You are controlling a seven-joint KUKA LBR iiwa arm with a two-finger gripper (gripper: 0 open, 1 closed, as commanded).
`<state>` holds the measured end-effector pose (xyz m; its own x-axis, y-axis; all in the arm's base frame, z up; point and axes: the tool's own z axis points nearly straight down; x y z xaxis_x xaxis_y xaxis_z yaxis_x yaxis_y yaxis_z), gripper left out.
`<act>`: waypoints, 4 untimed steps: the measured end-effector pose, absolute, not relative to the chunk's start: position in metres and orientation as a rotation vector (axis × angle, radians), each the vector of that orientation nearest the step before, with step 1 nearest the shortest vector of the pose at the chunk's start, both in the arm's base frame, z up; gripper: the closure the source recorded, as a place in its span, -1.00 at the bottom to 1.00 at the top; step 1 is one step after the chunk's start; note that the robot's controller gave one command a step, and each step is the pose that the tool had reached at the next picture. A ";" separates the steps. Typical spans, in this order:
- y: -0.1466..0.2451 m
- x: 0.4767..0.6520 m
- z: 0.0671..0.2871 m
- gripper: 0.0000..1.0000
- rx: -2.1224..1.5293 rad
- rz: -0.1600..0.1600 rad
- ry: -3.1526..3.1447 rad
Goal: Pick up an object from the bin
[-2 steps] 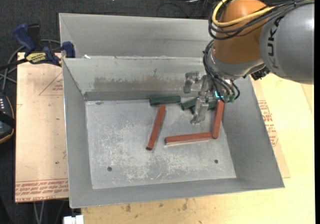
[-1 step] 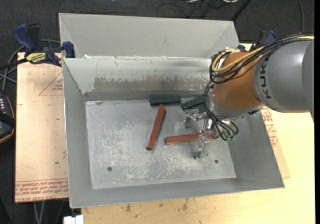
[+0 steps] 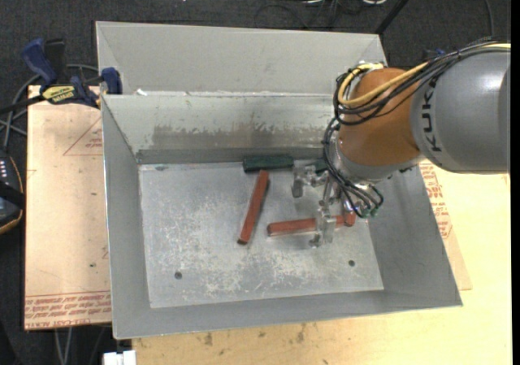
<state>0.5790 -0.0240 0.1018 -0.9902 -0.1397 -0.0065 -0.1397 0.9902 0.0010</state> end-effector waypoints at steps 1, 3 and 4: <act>-0.036 0.570 0.100 -1.00 -0.144 0.002 3.138; -0.022 0.559 0.069 -1.00 0.108 0.002 3.140; -0.022 0.559 0.070 1.00 0.107 0.002 3.138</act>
Offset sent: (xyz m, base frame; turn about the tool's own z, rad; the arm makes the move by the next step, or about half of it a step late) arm -0.0092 -0.0124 -0.0018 0.0497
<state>0.5593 -0.0216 0.0702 -0.9977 0.0684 -0.0021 0.0684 0.9977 0.0011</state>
